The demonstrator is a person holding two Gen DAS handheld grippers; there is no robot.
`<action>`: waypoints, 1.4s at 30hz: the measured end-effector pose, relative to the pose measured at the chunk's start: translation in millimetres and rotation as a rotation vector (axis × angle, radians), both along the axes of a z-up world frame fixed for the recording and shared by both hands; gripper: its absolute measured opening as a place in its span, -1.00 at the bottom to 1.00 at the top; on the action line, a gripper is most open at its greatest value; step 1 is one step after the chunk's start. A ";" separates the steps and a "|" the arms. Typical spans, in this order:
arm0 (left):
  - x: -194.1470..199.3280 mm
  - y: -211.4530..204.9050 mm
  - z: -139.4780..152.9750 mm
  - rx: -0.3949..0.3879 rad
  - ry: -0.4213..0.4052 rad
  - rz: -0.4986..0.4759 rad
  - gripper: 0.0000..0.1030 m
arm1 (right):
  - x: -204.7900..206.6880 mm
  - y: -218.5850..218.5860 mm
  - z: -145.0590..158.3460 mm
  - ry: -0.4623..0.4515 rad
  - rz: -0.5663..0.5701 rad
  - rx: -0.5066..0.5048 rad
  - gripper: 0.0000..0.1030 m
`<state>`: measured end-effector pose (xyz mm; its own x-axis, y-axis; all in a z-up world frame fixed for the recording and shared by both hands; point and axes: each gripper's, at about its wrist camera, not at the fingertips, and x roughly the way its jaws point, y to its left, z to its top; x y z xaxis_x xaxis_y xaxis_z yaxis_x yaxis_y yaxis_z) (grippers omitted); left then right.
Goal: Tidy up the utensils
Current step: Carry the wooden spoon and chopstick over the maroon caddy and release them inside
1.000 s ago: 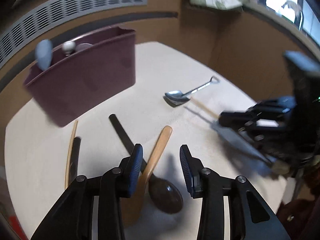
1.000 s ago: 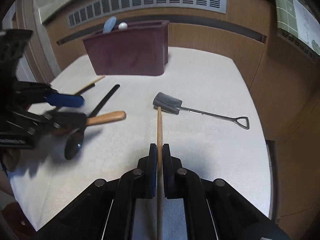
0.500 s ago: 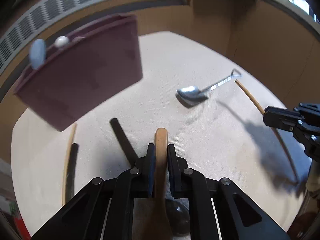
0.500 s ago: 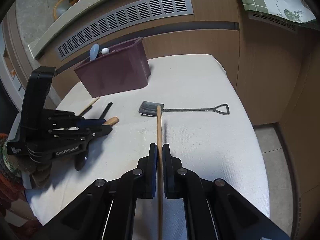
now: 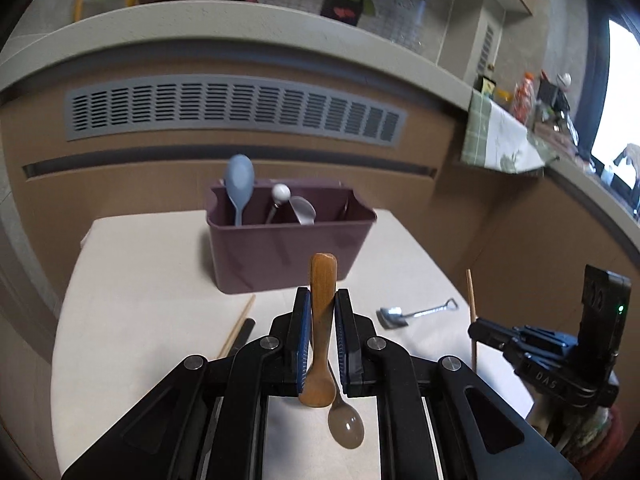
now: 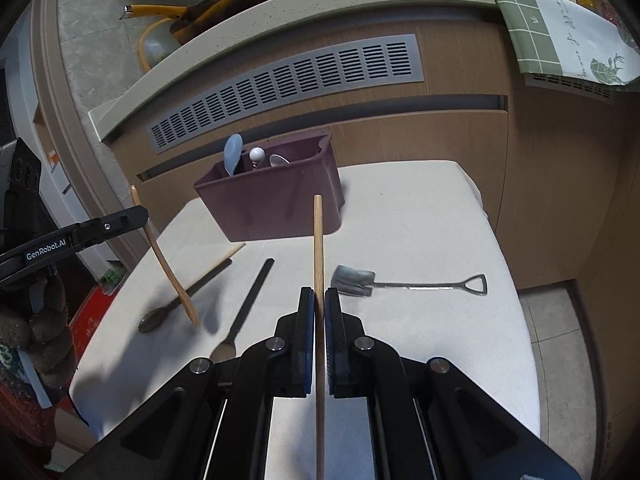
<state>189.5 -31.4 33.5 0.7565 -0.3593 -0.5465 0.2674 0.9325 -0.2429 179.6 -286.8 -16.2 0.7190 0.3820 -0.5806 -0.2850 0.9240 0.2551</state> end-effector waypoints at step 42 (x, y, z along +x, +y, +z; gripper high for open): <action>126.2 56.2 -2.8 -0.158 -0.007 0.069 -0.33 | 169.7 36.6 22.8 -0.031 0.118 -0.068 -0.48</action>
<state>315.7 24.9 30.7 0.7862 -0.3869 -0.4819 0.2060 0.8992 -0.3859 349.4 -250.2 6.6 0.6890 0.4257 -0.5865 -0.3998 0.8983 0.1824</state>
